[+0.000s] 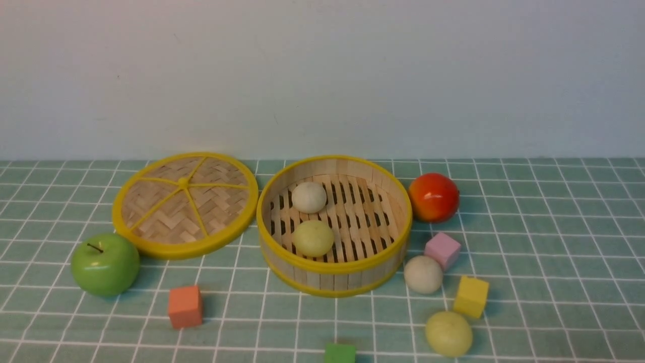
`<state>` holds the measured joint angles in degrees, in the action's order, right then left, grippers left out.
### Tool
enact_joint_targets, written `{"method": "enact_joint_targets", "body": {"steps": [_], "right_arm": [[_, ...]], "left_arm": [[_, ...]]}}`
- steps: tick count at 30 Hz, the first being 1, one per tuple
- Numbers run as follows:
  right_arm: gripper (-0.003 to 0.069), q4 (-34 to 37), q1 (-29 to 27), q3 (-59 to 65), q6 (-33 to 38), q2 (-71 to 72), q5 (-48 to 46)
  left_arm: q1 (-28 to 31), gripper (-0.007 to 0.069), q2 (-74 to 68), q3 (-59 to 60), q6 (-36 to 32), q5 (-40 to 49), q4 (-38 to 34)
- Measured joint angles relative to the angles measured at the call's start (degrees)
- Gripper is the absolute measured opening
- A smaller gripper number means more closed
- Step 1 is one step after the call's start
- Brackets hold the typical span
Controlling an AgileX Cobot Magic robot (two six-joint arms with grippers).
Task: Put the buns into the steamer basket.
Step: Use the right arm to grab a steamed stuffed bun
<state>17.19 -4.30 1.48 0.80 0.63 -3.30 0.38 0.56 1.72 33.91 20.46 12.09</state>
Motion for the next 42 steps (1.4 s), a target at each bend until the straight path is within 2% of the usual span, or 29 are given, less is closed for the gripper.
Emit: {"method": "enact_joint_targets", "body": {"steps": [2,7,11,15,20,25,33,37,42], "right_arm": [[0.0240,2.5,0.0,0.0,-2.0,0.0,2.5],[0.0240,2.9,0.0,0.0,-3.4,0.0,6.9],[0.0240,2.9,0.0,-3.2,-4.5,0.0,6.1],[0.0240,1.9,0.0,-14.8,-4.8,-2.9,0.5],[0.0240,0.7,-0.1,-27.9,-4.8,-15.7,-11.6],[0.0240,0.5,-0.1,-31.5,-4.8,-28.0,-23.0],[0.0240,1.9,1.0,-31.6,-4.5,-43.7,-20.2],[0.0240,5.2,5.7,-33.4,1.3,-53.7,-24.8],[0.0240,8.8,15.5,-40.5,8.5,-67.3,-31.7]], "left_arm": [[0.0,0.0021,0.0,0.0,0.0,0.0,0.0],[0.0,0.0022,0.0,0.0,0.0,0.0,0.0],[0.0,0.0025,0.0,0.0,0.0,-0.1,0.0],[0.0,0.0032,0.0,0.0,0.0,-0.1,0.1],[0.0,0.0036,0.0,0.0,0.0,-0.1,0.1],[0.0,0.0036,0.0,0.0,0.0,-0.1,0.1],[0.0,0.0036,0.0,0.0,0.0,-0.1,0.1],[0.0,0.0036,0.0,0.0,0.0,-0.1,0.1],[0.0,0.0036,0.0,0.0,0.0,-0.1,0.1]]}}
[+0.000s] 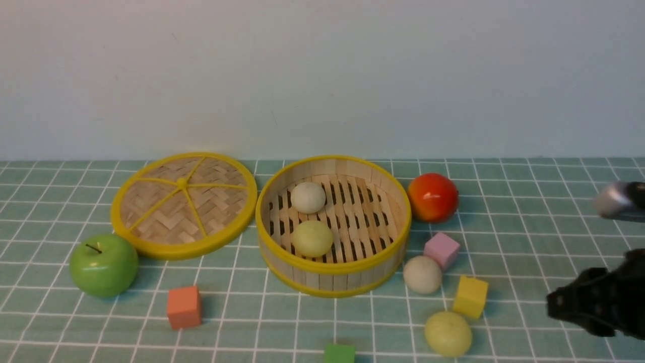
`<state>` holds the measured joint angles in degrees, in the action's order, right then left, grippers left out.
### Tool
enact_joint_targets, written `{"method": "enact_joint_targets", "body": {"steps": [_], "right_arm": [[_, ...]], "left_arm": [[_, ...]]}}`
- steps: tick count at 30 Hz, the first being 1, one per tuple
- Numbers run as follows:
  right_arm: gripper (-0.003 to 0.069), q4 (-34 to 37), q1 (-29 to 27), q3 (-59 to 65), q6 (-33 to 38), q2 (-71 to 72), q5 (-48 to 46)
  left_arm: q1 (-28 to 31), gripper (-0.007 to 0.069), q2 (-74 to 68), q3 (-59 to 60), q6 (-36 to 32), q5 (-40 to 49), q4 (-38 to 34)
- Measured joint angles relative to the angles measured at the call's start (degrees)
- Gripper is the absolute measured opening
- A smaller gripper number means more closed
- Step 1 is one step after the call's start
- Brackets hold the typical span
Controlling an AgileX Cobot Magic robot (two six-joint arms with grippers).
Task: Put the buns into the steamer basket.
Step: Use the right arm to grab a steamed stuffed bun
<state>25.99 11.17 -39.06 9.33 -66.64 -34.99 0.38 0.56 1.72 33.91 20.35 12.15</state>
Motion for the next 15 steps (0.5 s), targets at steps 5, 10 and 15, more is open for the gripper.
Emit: {"method": "enact_joint_targets", "body": {"steps": [5,10,15], "right_arm": [[0.0240,-1.6,8.5,-6.7,0.3,-10.4,-2.1],[0.0240,-10.9,15.2,-15.9,-8.8,-23.0,-3.9],[0.0240,-17.4,16.4,-19.3,-16.3,-29.5,-4.7]], "left_arm": [[0.0,0.0036,0.0,0.0,0.0,0.0,0.0],[0.0,0.0036,0.0,0.0,0.0,0.0,0.0],[0.0,0.0039,0.0,0.0,0.0,0.0,0.0]]}}
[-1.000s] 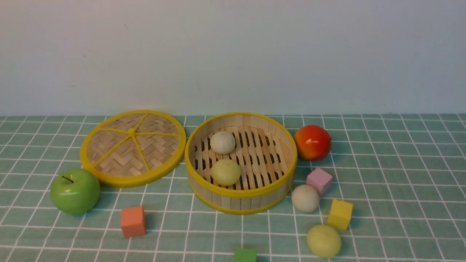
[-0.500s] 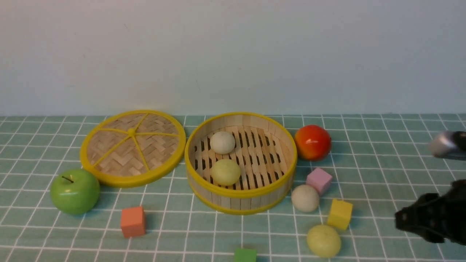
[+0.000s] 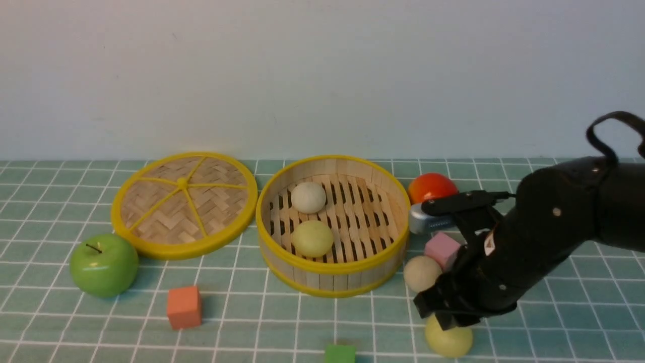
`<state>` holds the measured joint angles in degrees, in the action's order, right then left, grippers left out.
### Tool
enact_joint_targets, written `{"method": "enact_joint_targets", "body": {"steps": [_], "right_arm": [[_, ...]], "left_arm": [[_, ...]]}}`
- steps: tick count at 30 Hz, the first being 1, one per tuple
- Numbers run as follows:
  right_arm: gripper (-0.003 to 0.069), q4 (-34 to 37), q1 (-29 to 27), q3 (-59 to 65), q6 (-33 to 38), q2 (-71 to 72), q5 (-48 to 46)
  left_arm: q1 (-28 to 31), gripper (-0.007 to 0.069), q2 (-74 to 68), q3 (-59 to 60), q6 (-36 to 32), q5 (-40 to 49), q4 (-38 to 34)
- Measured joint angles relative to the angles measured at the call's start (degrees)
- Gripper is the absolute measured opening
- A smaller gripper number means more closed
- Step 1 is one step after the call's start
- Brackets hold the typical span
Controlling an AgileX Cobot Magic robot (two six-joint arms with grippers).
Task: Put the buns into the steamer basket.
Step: Use the right arm to grab a steamed stuffed bun, then use the right arm to put the steamed stuffed bun into the steamer
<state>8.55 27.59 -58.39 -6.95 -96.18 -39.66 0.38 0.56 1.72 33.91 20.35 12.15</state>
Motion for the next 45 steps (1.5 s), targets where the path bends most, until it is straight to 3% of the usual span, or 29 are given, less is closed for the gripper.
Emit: {"method": "enact_joint_targets", "body": {"steps": [23,26,32,40,45], "right_arm": [[0.0237,-0.3,-0.1,-0.5,-1.5,-5.9,3.0],[0.0204,-0.3,-0.1,-0.6,-1.5,-5.9,2.8],[0.0010,-0.3,-0.1,-0.8,-1.5,-4.2,1.0],[0.0004,0.5,-0.1,-10.0,1.3,-0.8,-8.7],[0.0004,4.9,-0.1,-18.9,5.6,-1.6,-8.0]], "left_arm": [[0.0,0.0065,0.0,0.0,0.0,-0.1,0.0],[0.0,0.0070,0.0,0.0,0.0,-0.1,0.0],[0.0,0.0076,0.0,0.0,0.0,-0.1,0.0],[0.0,0.0087,0.0,0.0,0.0,-0.1,0.0],[0.0,0.0092,0.0,0.0,0.0,-0.1,0.1]]}}
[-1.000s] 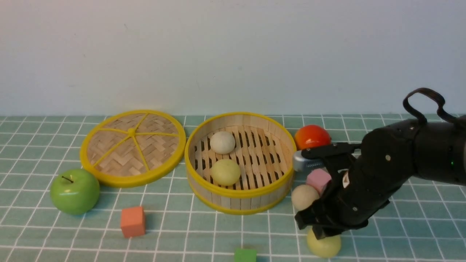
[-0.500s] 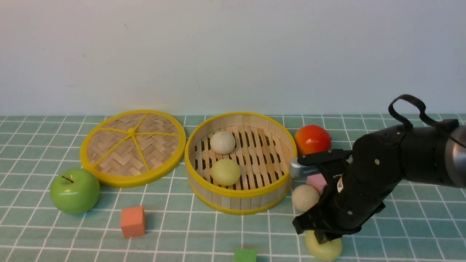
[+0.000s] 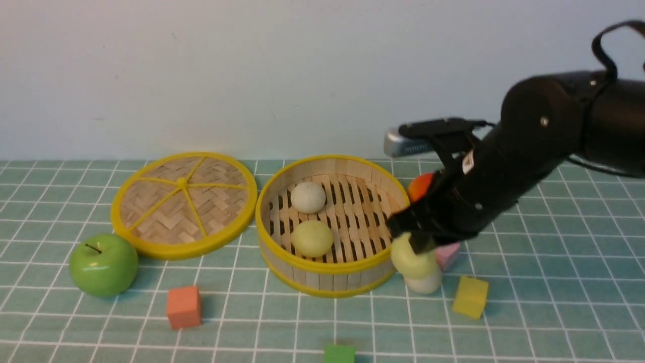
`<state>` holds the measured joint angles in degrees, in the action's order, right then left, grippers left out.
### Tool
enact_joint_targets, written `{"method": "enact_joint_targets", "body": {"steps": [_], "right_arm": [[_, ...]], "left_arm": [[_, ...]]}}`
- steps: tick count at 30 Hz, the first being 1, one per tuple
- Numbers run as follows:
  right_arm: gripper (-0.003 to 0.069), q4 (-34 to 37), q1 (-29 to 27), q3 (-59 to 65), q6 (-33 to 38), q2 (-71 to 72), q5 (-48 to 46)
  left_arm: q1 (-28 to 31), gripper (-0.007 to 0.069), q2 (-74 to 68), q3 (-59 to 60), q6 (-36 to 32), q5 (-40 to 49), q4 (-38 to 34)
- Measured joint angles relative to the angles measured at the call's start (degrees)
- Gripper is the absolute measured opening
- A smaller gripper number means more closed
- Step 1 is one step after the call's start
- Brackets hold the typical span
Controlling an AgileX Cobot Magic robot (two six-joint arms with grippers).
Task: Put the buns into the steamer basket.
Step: Use the right arm to put the steamed stuffed bun into the steamer
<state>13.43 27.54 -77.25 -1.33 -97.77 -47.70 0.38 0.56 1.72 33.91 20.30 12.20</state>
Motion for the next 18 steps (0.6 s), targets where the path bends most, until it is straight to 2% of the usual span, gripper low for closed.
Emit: {"method": "enact_joint_targets", "body": {"steps": [3,7,18], "right_arm": [[0.0004,3.9,0.0,-4.6,4.1,-3.3,3.8],[0.0004,5.4,0.0,-7.1,8.1,-9.3,8.2],[0.0014,5.1,0.0,-8.1,9.2,-19.3,15.7]], "left_arm": [[0.0,0.0092,0.0,0.0,0.0,0.0,0.0],[0.0,0.0097,0.0,0.0,0.0,0.0,0.0],[0.0,0.0111,0.0,0.0,0.0,0.0,-0.1]]}}
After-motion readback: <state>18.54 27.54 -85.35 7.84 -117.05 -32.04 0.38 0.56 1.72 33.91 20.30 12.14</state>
